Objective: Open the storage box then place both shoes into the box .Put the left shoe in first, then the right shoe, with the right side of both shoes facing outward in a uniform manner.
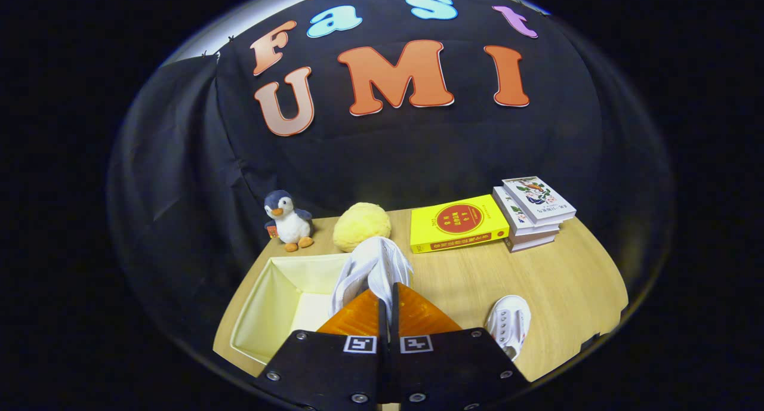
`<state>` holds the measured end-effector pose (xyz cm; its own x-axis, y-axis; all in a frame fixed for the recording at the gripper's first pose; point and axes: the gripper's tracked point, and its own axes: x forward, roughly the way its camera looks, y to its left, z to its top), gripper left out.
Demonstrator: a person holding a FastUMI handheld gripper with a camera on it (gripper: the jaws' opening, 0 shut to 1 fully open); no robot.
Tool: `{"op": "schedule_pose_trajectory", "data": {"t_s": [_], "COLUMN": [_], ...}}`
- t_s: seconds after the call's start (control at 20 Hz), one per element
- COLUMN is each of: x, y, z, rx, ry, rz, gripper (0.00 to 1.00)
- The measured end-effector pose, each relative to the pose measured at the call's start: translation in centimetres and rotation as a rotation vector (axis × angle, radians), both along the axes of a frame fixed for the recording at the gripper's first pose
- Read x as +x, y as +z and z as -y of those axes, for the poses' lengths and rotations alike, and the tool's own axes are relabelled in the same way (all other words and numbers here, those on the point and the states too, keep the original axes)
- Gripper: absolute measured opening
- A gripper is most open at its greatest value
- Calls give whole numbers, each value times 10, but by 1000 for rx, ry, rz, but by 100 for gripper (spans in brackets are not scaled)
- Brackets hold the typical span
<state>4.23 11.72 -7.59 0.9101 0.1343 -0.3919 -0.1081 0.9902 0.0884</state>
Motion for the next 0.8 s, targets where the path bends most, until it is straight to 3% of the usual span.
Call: {"op": "schedule_pose_trajectory", "data": {"t_s": [0.4,0.8], "x": [-12,2], "y": [-29,-92], "z": [-119,-163], "rx": [77,36], "ry": [72,38], "rz": [-58,-149], "gripper": [0,0]}}
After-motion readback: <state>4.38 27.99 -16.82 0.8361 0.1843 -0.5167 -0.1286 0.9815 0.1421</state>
